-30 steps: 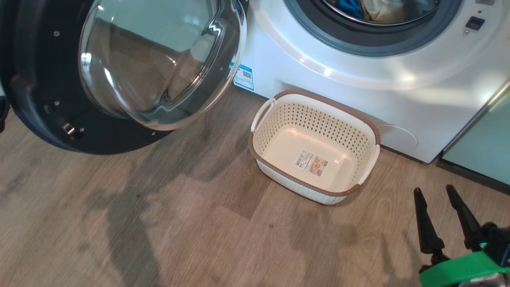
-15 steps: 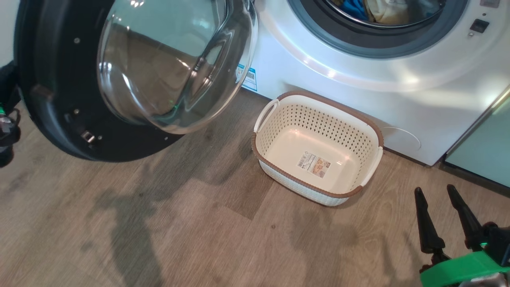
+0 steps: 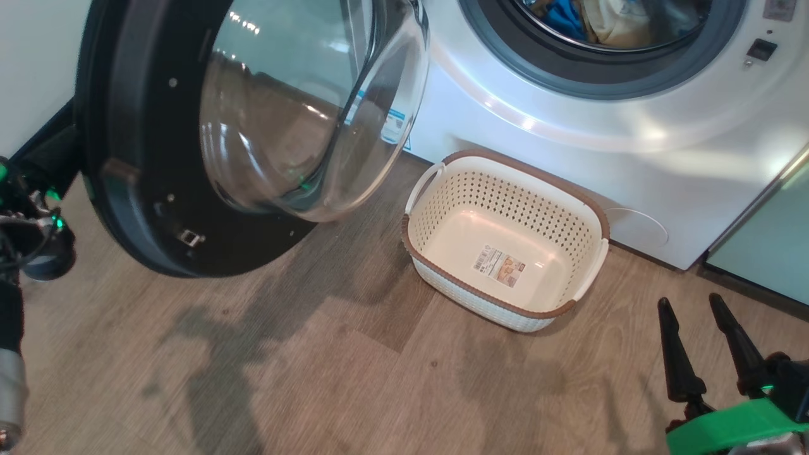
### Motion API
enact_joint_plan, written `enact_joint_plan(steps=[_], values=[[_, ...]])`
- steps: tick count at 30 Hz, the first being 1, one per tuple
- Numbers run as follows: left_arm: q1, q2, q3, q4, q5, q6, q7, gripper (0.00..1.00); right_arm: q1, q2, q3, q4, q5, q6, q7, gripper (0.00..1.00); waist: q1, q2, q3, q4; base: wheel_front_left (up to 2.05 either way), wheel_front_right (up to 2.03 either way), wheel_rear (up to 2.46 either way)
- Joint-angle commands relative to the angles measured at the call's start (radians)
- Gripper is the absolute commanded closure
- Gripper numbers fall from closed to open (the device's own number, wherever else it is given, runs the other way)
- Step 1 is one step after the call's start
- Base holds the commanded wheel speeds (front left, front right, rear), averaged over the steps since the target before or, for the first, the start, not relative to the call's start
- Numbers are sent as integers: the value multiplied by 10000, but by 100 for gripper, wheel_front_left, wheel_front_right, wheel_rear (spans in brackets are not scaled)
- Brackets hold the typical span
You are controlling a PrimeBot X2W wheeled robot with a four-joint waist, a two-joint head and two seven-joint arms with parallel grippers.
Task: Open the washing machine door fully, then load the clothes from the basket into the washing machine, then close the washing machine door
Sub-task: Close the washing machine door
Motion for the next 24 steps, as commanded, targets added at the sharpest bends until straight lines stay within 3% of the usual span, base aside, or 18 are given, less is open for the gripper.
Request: enact_joint_plan(steps=[1, 13, 24], values=[[-57, 380, 198, -562, -207, -110, 276, 100, -440, -131, 208, -267, 6, -7, -5, 0, 0, 0, -28, -29, 0, 0, 0], [808, -91, -105, -2162, -618, -203, 1353, 100, -410, 16, 263, -163, 39, -7, -129, 0, 0, 0, -120, -347, 0, 0, 0], [1449, -621, -457, -3874, -819, 113, 1832, 100, -479, 214, 319, 73, 94, -7, -313, 0, 0, 0, -247, -1147, 0, 0, 0]])
